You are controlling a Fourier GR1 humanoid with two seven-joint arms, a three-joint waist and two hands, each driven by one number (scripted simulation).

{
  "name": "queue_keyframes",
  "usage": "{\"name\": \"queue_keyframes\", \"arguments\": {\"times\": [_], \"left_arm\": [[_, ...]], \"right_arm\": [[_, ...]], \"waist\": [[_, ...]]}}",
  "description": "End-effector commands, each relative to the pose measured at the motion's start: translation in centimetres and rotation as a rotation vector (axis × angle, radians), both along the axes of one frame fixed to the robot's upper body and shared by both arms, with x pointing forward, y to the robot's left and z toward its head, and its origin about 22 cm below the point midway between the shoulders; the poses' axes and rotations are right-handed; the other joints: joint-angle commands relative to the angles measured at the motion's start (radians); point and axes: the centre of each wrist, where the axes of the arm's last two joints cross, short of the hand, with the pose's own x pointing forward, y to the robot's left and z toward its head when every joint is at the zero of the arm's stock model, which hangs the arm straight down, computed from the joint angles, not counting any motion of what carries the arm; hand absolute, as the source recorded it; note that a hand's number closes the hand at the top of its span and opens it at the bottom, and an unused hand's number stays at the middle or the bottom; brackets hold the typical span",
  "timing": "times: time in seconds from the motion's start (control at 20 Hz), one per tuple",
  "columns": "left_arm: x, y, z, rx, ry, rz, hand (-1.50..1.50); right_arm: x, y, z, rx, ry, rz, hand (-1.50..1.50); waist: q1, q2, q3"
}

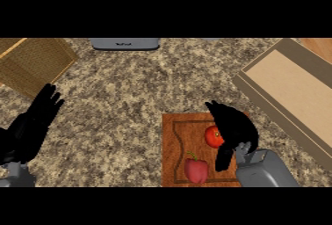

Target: Pick the tomato from the cutting board and place it in the cardboard box

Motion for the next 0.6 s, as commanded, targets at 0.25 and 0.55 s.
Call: {"name": "queue_keyframes", "arguments": {"times": [0.25, 0.55], "left_arm": [[-0.7, 2.0, 1.7, 0.001, 0.003, 0.008, 0.0], [-0.6, 0.5, 0.5, 0.008, -0.002, 0.002, 0.0]], "right_arm": [[0.0, -2.7, -1.5, -0.021, 0.038, 0.0, -1.5], [-0.8, 1.4, -3.6, -0.029, 0.055, -0.005, -1.5]], "waist": [[-0.001, 0.0, 0.0], [-0.001, 0.0, 0.0]]}}
